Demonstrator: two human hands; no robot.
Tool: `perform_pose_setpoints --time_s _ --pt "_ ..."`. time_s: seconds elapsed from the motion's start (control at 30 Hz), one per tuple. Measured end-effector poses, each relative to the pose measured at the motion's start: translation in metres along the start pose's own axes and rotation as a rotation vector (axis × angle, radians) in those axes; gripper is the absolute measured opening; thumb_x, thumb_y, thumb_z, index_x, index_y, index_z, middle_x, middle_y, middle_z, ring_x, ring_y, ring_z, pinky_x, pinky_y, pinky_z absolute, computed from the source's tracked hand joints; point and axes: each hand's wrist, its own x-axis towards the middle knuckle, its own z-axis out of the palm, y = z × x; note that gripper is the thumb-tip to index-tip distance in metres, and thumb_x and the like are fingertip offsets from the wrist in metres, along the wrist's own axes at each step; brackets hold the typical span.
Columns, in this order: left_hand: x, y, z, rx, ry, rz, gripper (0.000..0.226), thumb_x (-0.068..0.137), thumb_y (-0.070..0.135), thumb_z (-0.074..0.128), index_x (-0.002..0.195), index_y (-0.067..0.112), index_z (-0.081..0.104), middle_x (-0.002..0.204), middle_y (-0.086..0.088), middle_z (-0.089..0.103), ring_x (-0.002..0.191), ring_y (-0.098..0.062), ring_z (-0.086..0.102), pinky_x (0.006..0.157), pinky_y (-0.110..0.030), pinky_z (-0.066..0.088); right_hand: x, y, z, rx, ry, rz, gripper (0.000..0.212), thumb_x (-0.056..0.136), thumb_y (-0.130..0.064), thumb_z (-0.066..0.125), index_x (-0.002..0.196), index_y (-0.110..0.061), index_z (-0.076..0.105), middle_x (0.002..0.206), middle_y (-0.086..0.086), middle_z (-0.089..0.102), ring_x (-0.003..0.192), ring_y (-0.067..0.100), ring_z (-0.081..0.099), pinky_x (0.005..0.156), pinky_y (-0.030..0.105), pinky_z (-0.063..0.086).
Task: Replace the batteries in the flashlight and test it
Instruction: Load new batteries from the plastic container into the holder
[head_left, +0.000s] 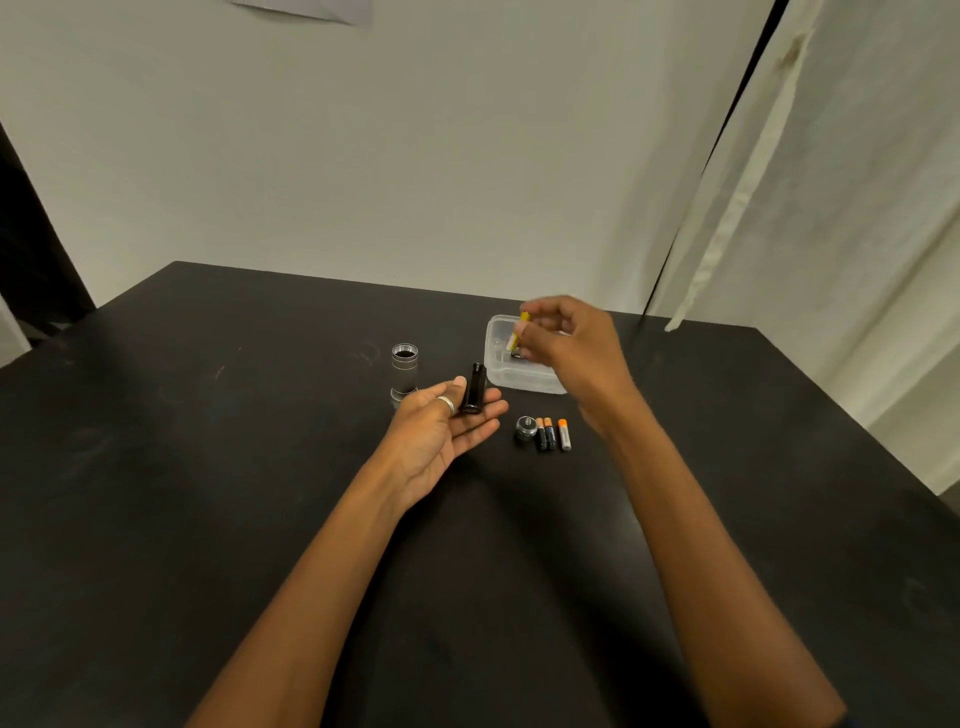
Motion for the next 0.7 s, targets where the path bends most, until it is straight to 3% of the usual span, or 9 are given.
perform_pose_setpoints --time_s 0.23,0.37,0.53,0.7 --pt "-0.002 -0.002 0.001 0.047 0.007 0.032 0.033 0.108 0.018 0.047 0.126 -0.006 0.06 0.104 -0.014 0.077 0.097 -0.022 0.077 0.078 -0.03 0.063 -0.04 0.023 0.015 0.005 0.108 -0.036 0.017 0.089 -0.017 0.08 0.106 -0.016 0.076 0.097 -0.002 0.078 0.093 0.012 0.075 0.081 0.032 0.063" --pt "0.0 -0.003 -0.001 0.07 0.01 0.047 0.029 0.107 0.02 0.049 0.119 -0.001 0.065 0.104 -0.014 0.076 0.095 -0.019 0.076 0.08 -0.03 0.063 -0.047 0.019 0.023 -0.095 0.106 -0.146 0.012 0.088 -0.016 0.08 0.099 -0.013 0.077 0.092 -0.006 0.077 0.087 0.006 0.073 0.076 0.017 0.058" --pt "0.001 -0.005 -0.003 0.095 0.017 0.06 0.029 0.108 0.02 0.047 0.114 0.002 0.069 0.09 -0.007 0.077 0.084 -0.012 0.075 0.086 -0.032 0.062 -0.052 0.024 0.028 -0.247 0.067 -0.317 0.008 0.088 -0.012 0.08 0.095 -0.012 0.076 0.09 -0.008 0.075 0.084 0.001 0.072 0.074 0.01 0.054" --pt "0.005 -0.006 -0.008 0.093 0.05 0.075 0.028 0.108 0.022 0.049 0.112 0.002 0.068 0.091 -0.009 0.075 0.08 -0.012 0.073 0.079 -0.031 0.062 -0.053 0.028 0.027 -0.415 0.043 -0.508 0.008 0.087 -0.011 0.081 0.091 -0.008 0.075 0.087 -0.008 0.07 0.076 -0.002 0.066 0.071 0.009 0.052"
